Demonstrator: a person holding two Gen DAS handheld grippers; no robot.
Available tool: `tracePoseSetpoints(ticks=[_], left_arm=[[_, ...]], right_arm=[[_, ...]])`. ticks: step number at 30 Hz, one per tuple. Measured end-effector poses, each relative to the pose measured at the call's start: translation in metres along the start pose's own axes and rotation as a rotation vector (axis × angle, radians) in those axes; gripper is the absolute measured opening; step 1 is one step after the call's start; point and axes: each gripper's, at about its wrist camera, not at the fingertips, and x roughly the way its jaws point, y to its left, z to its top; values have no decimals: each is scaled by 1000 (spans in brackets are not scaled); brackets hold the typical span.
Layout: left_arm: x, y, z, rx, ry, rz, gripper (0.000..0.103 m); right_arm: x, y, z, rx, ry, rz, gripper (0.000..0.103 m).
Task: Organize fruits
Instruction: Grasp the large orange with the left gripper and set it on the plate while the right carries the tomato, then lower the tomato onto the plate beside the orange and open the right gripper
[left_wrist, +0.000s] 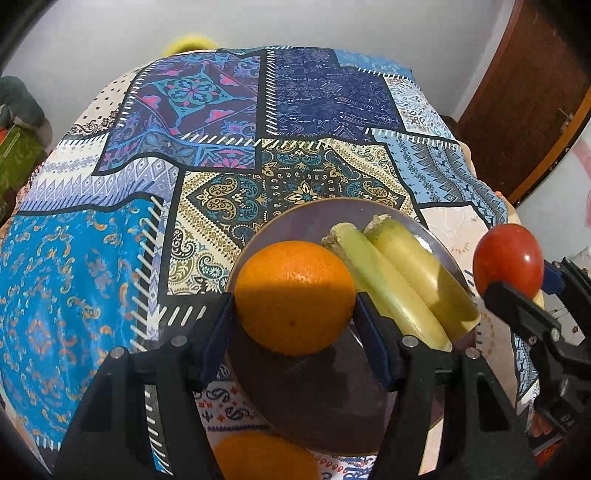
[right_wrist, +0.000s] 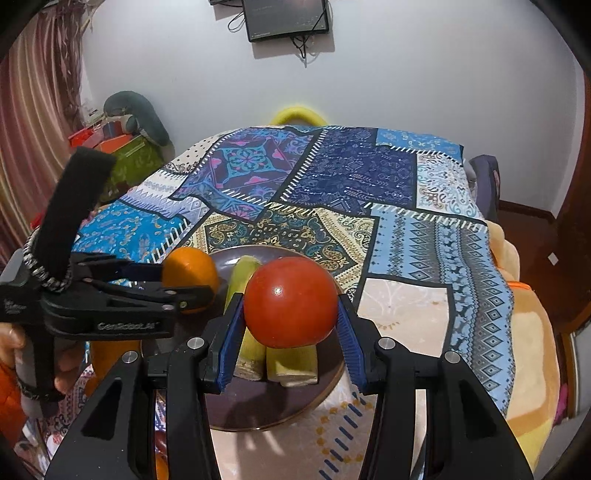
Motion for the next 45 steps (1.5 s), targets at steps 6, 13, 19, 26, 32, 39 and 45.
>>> tracePoseSetpoints(ticks=[6, 13, 19, 26, 32, 39, 45], left_arm=[[-14, 0, -2, 1, -41, -10, 69], [-55, 18, -20, -35, -120, 2, 72], [-77, 42, -41, -58, -158, 42, 76], [-88, 68, -63, -96, -177, 55, 78], [-88, 76, -75, -115, -172, 42, 78], [-99, 76, -88, -108, -180, 43, 79], [-119, 79, -101, -111, -193, 48, 79]], right_arm=[[2, 6, 1, -3, 9, 15, 45], [8, 29, 0, -50, 29, 36, 45], [24, 55, 0, -98, 62, 64, 45], [47, 68, -6, -115, 112, 67, 45], [55, 76, -9, -134, 151, 47, 45], [57, 82, -11, -154, 186, 14, 45], [44, 89, -11, -165, 167, -15, 61]])
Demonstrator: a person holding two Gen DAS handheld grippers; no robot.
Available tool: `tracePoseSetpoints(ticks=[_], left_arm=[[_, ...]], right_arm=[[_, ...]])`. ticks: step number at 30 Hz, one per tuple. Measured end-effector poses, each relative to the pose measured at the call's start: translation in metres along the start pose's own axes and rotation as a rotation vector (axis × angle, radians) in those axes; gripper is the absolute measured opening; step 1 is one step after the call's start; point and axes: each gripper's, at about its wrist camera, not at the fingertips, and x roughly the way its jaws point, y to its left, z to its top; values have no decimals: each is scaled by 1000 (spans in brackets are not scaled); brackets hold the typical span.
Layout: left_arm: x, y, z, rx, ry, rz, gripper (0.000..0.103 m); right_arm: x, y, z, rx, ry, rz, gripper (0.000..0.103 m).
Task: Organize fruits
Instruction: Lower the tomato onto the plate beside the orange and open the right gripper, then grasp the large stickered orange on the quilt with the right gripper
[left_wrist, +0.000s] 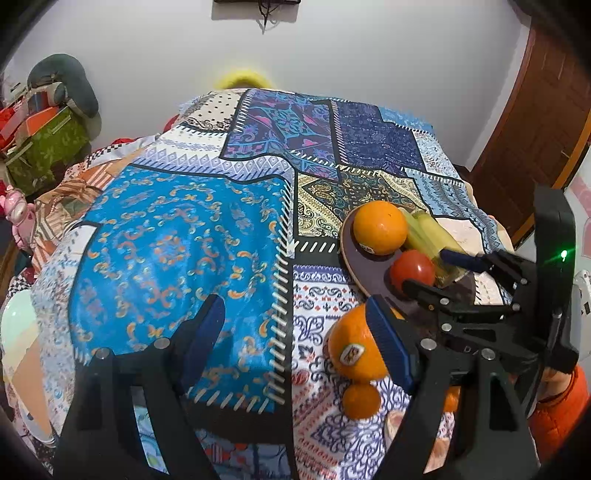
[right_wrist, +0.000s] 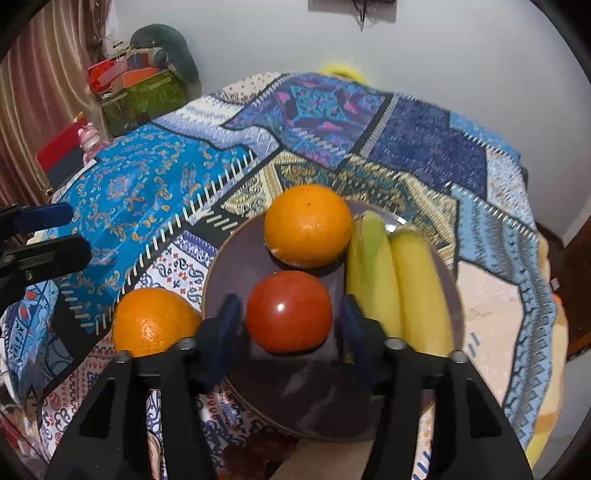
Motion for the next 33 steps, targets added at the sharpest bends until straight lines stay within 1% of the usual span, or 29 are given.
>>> tracePoseSetpoints(ticks=[1, 3, 9, 12, 19, 23, 27, 30, 33], left_arm=[[-3, 1, -2, 0, -1, 1, 79], [-12, 3, -7, 4, -8, 3, 79], [-33, 12, -22, 1, -24, 15, 81], [-39, 18, -30, -7, -23, 20, 81], [-44, 36, -48, -6, -22, 61, 81], [-38, 50, -57, -30, -2, 61, 81], [-28, 59, -63, -56, 20, 57, 81], [-20, 62, -65, -70, 38, 55, 81], [-16, 61, -66, -75, 49, 55, 81]], right_arm=[[-4, 2, 1, -3, -15, -15, 67], [-13, 3, 2, 1, -28, -23, 67], [-35, 20, -1, 23, -45, 14, 67], [-39, 34, -7, 25, -37, 42, 67], [-23, 65, -16, 8, 23, 65, 67], [-11, 75, -15, -21, 42, 45, 67], [3, 77, -12, -11, 68, 44, 67], [6, 81, -12, -25, 61, 32, 68], [8, 87, -13, -59, 56, 17, 71]])
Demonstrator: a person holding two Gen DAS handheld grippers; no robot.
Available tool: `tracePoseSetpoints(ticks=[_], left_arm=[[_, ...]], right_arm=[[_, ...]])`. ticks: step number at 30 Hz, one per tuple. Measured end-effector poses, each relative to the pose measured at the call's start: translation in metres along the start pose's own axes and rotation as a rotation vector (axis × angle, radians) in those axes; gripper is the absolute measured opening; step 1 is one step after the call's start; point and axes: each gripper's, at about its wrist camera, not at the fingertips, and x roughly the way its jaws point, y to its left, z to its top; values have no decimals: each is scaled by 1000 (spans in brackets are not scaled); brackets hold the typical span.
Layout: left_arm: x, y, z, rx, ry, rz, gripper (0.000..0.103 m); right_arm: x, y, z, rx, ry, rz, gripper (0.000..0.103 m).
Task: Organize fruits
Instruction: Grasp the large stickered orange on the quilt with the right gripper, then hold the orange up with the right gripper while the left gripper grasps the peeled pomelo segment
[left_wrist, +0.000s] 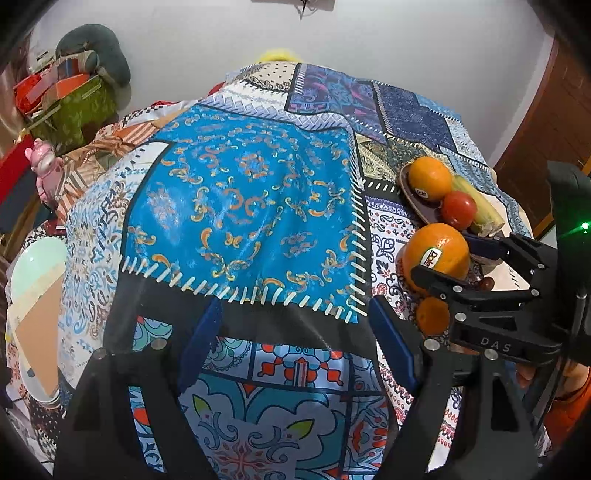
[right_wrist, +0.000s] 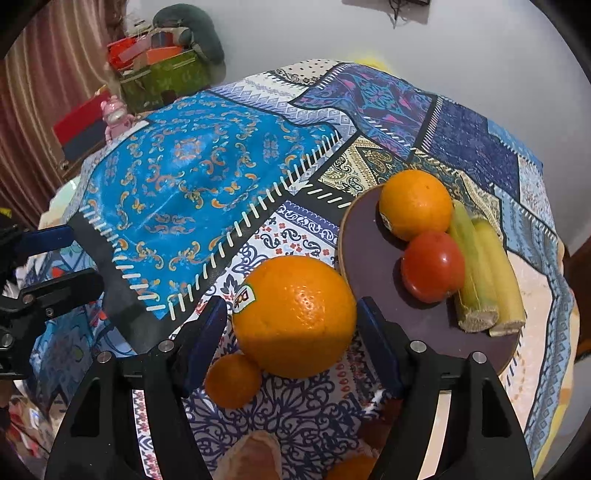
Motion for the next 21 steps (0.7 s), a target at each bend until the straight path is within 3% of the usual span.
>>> tracePoseSetpoints(ticks=[3, 11, 21], left_arm=[[-1, -4, -1, 3, -1, -4, 81], [-6, -23, -1, 20, 0, -18, 81], [-13, -64, -6, 56, 18, -67, 81]], right_arm=[[0, 0, 0, -13, -6, -15, 67], [-13, -7, -4, 39, -28, 52, 65], [-84, -37, -19, 80, -158, 23, 64]])
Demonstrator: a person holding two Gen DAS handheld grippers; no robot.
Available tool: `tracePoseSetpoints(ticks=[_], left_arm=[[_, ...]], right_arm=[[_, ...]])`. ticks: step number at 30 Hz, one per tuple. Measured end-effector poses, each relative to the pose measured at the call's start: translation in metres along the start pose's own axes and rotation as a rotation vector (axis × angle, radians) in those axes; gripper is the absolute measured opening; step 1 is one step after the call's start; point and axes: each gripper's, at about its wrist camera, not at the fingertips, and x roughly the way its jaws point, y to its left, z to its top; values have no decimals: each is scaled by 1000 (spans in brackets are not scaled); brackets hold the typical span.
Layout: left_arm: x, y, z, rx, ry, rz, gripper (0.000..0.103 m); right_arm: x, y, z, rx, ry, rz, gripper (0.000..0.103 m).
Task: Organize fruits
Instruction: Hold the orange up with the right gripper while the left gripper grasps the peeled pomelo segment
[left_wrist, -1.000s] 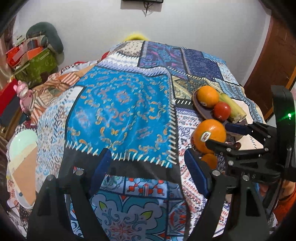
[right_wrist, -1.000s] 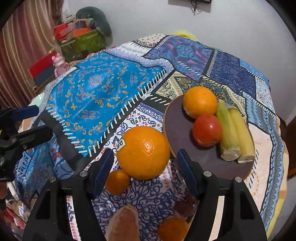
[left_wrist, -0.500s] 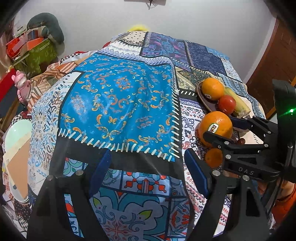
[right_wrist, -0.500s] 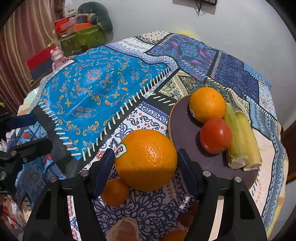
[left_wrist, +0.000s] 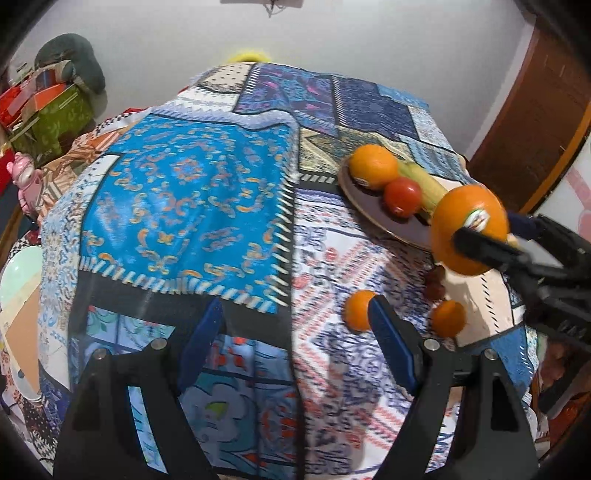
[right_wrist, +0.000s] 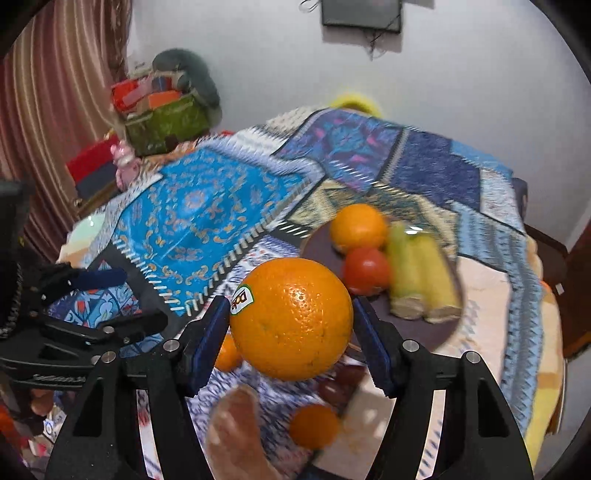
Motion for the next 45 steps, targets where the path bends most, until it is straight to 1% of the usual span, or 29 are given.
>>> tracePoseSetpoints(ticks=[5, 8, 11, 17, 22, 26, 28, 29, 33, 36, 38, 40, 43, 45], left_arm=[[1, -29, -7, 31, 29, -13, 81], [1, -46, -15, 31, 48, -27, 81], [7, -60, -25, 22, 93, -50, 81], [30, -86, -50, -10, 188, -28, 81], [40, -103, -55, 2, 176, 38, 82], [47, -116, -55, 15, 177, 28, 82], [48, -122, -56, 50, 167, 57, 76], [48, -124, -58, 71, 161, 72, 76], [42, -119, -63, 99, 148, 52, 74], [33, -109, -68, 116, 145, 65, 72], [28, -98, -69, 101, 150, 54, 68], [22, -85, -68, 71, 154, 38, 60], [20, -76, -67, 42, 164, 11, 57], [21, -79, -69, 43, 165, 22, 57]], right_arm=[[-32, -30, -13, 43, -28, -51, 64], [-46, -45, -24, 62, -31, -79, 64], [-58, -60, -35, 94, -35, -86, 64], [-77, -79, -52, 136, -61, -78, 65], [-85, -88, -66, 159, -74, -61, 65], [-89, -94, -76, 172, -73, -59, 65], [-90, -95, -80, 174, -71, -61, 65], [-91, -95, -81, 175, -71, -61, 65], [-93, -95, -84, 177, -74, -56, 65], [-95, -93, -85, 167, -76, -60, 65], [-96, -91, -85, 159, -78, -63, 65], [-95, -90, -85, 157, -79, -59, 65], [-92, -90, -85, 164, -77, -52, 65], [-89, -89, -84, 172, -72, -44, 65]])
